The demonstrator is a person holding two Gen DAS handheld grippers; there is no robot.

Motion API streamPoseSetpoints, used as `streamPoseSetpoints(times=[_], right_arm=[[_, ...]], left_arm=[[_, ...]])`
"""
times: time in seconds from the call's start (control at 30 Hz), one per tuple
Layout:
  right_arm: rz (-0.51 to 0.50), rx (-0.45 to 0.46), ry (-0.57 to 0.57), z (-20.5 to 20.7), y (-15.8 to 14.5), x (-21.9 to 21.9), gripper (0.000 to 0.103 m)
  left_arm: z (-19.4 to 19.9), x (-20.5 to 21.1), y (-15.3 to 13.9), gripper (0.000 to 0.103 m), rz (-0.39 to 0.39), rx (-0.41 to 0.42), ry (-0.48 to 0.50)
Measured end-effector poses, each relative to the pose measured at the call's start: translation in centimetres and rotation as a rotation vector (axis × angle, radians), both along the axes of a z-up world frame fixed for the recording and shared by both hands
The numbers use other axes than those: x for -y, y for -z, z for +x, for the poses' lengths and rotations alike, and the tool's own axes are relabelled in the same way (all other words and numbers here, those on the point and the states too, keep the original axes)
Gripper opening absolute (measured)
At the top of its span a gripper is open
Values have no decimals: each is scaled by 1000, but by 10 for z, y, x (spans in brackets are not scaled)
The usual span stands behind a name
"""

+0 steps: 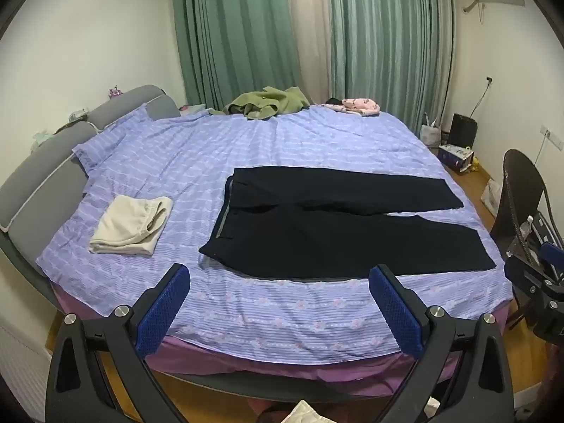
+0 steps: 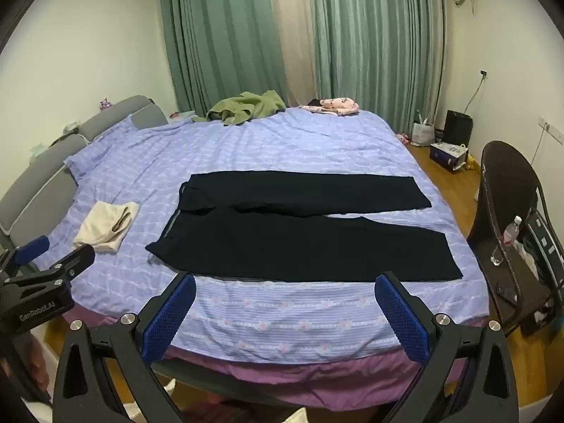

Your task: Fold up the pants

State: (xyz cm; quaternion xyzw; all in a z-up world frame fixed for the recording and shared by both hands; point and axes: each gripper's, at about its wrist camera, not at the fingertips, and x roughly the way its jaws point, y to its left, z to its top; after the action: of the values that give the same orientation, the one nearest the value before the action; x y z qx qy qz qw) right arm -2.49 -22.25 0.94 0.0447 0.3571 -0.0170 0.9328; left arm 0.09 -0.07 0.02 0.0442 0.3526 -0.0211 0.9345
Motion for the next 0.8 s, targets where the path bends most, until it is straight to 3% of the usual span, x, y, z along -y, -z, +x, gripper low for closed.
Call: streamPoseSetpoints(times=[0.53,0.8], right_arm=[[7,20,-6,-7,-8,3,103],[9,39,-10,-11,-14,5,103]], left_arm=[[-11,8,-31,103,-10,75,-1],[-11,1,-30,103,-15,87,-2]])
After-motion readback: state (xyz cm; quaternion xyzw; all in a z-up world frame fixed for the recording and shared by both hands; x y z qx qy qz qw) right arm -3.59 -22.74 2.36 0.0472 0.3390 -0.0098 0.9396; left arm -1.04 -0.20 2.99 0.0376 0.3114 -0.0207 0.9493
